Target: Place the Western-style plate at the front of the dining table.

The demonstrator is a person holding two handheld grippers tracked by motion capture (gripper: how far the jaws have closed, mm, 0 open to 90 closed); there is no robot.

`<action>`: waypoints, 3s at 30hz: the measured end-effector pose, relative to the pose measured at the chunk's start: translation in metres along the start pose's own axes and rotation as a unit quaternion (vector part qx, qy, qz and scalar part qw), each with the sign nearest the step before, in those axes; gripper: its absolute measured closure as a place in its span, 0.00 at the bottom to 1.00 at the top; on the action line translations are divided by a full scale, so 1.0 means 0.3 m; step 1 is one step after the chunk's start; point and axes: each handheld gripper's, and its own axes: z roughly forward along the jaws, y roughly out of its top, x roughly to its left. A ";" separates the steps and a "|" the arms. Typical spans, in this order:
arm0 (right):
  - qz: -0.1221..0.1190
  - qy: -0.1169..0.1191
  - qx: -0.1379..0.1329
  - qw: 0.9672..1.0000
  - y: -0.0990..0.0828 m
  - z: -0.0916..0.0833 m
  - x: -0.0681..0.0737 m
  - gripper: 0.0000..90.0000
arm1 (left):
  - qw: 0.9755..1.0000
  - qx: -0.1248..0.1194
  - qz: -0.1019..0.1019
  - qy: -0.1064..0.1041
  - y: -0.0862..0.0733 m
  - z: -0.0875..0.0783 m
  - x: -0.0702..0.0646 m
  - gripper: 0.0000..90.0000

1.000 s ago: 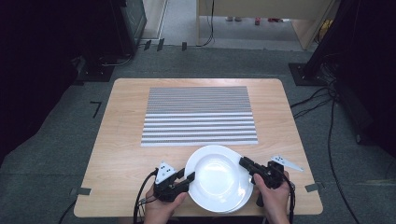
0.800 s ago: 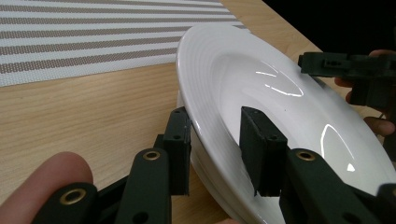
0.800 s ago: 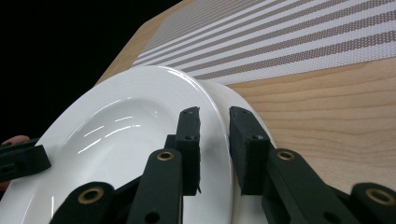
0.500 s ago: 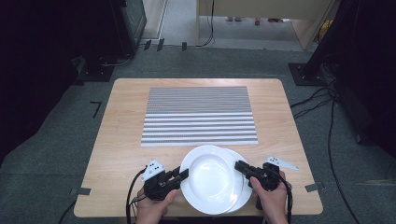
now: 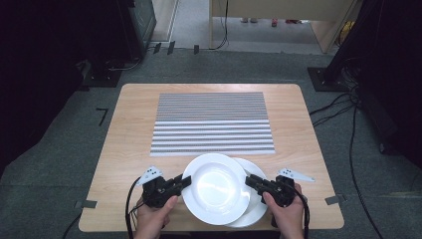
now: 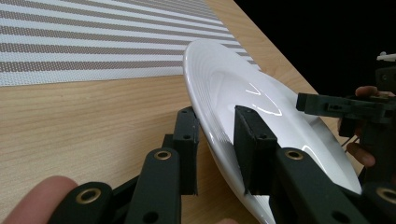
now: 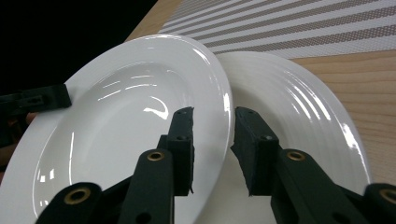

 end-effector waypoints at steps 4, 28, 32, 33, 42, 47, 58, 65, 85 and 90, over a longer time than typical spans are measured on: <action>0.007 -0.018 0.004 1.000 -0.003 0.005 -0.005 0.73 | 1.000 0.002 -0.001 -0.011 0.000 0.003 0.012 0.80; -0.026 -0.026 0.072 0.997 -0.018 0.059 0.059 0.65 | 1.000 0.006 0.015 -0.014 -0.004 0.009 0.021 0.77; -0.006 -0.007 0.064 0.998 -0.017 0.054 0.047 0.69 | 1.000 0.011 0.008 -0.012 -0.006 0.009 0.025 0.77; -0.006 -0.007 0.064 0.998 -0.017 0.054 0.047 0.69 | 1.000 0.011 0.008 -0.012 -0.006 0.009 0.025 0.77; -0.003 -0.005 0.033 0.999 -0.017 0.040 0.040 0.72 | 0.999 0.042 0.019 0.005 -0.020 0.030 -0.018 0.71; 0.000 -0.007 0.006 1.000 -0.023 0.033 0.055 0.74 | 0.998 0.042 0.021 0.032 -0.025 0.033 -0.034 0.69; 0.015 -0.030 -0.041 0.999 -0.019 0.011 0.083 0.80 | 0.999 0.033 0.012 0.016 -0.028 0.034 -0.044 0.74; -0.007 -0.074 -0.052 0.996 -0.009 0.018 0.113 0.79 | 0.999 0.025 0.006 0.024 -0.020 0.041 -0.047 0.75; -0.018 -0.053 -0.073 0.996 0.105 0.027 0.163 0.79 | 0.999 -0.025 0.001 0.025 0.096 0.009 -0.041 0.79; -0.029 -0.054 -0.076 0.995 0.152 0.045 0.171 0.78 | 0.999 -0.038 0.007 0.030 0.141 0.009 -0.035 0.80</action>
